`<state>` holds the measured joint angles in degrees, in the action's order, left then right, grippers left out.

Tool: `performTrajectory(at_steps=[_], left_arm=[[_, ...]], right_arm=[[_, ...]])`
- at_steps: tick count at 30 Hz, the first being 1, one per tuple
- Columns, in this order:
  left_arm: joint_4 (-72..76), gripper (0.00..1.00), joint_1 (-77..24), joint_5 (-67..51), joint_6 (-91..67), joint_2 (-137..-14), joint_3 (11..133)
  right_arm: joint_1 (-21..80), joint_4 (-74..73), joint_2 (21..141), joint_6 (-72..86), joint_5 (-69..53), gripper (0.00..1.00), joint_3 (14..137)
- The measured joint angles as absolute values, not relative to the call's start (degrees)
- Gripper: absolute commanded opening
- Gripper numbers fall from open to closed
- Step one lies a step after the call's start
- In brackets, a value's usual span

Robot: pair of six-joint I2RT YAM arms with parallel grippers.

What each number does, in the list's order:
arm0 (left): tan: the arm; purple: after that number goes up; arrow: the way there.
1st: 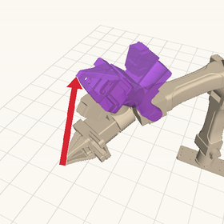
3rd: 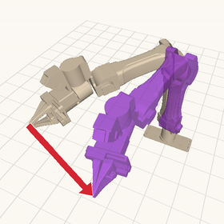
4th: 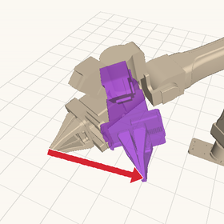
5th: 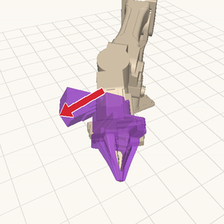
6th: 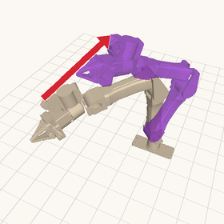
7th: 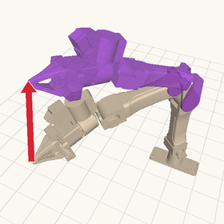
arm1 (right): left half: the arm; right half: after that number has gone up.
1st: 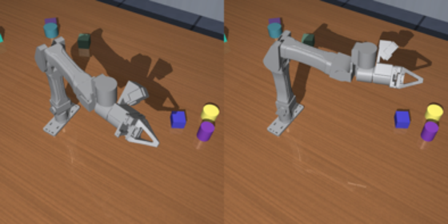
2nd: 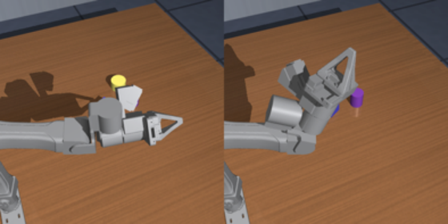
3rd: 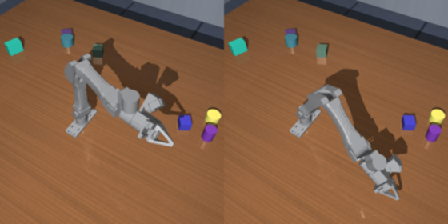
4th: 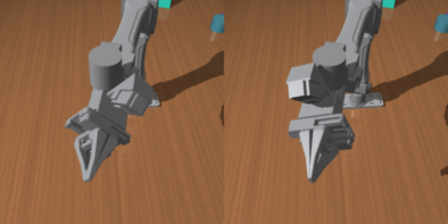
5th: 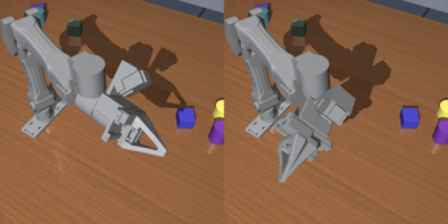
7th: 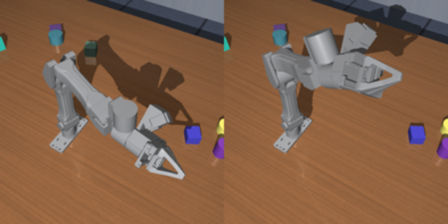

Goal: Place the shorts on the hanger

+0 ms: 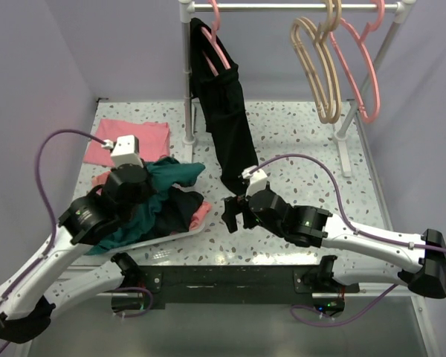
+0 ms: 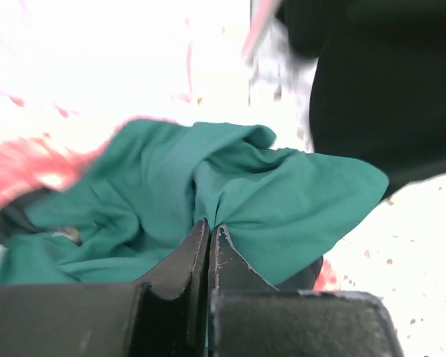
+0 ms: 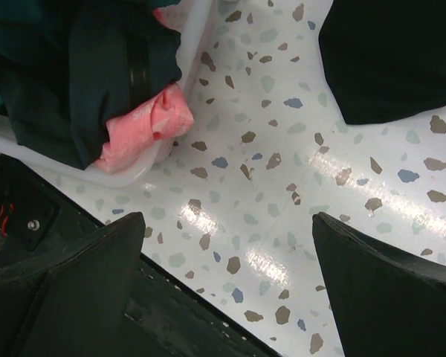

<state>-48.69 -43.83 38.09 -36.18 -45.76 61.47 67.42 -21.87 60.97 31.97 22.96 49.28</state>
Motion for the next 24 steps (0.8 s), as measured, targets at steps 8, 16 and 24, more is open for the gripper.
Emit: performTrajectory(at_steps=[8,16,24], left_arm=[[-44.36,0.00,-43.53,43.13,-23.46,-46.72,77.54],[-39.07,0.00,-43.51,41.47,-12.82,-54.57,95.48],[-38.20,0.00,-43.51,30.13,-9.63,-60.95,107.33]], right_arm=[[67.42,-21.50,62.96,29.95,22.52,0.98,54.87],[67.42,-18.55,69.08,27.35,18.09,0.99,62.19],[67.05,-12.58,72.69,22.20,13.45,0.99,66.57]])
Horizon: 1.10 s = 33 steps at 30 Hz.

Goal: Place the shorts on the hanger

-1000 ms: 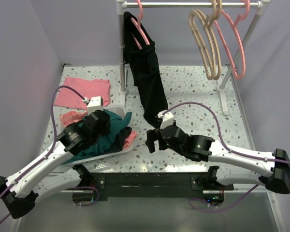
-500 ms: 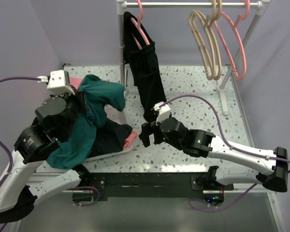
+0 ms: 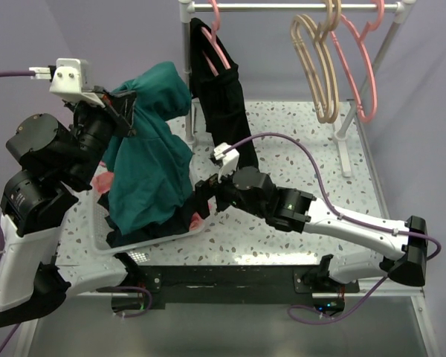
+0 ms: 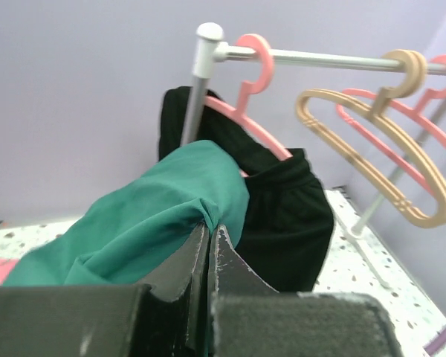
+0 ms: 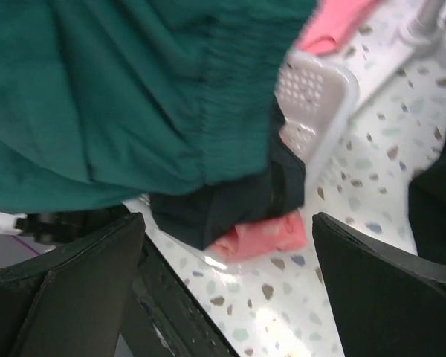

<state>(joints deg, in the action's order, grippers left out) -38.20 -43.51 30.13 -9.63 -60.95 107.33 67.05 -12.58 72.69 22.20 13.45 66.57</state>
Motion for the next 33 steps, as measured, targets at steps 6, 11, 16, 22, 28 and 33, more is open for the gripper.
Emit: performTrajectory(at_steps=[6,11,16,22,28,33], left_arm=[[-38.22,0.00,-43.51,21.98,-9.41,-62.37,110.26],[-37.89,0.00,-43.51,16.84,-9.43,-63.11,113.56],[-36.97,0.00,-43.51,13.96,-9.52,-64.10,115.72],[-35.11,0.00,-43.51,12.47,-10.31,-64.25,114.80],[-33.06,0.00,-43.51,11.29,-11.53,-65.76,114.59],[-30.89,0.00,-43.51,8.97,-13.28,-67.07,112.46]], right_arm=[[59.81,-0.03,72.79,25.10,-0.60,0.99,64.29],[52.42,14.41,73.32,33.41,-12.51,0.99,54.74],[51.33,25.85,74.22,40.21,-19.42,0.95,48.69],[51.37,36.80,74.08,47.13,-23.64,0.37,46.74],[51.37,33.78,69.06,49.28,-24.29,0.00,45.98],[51.72,13.21,56.31,42.28,-18.59,0.00,53.84]])
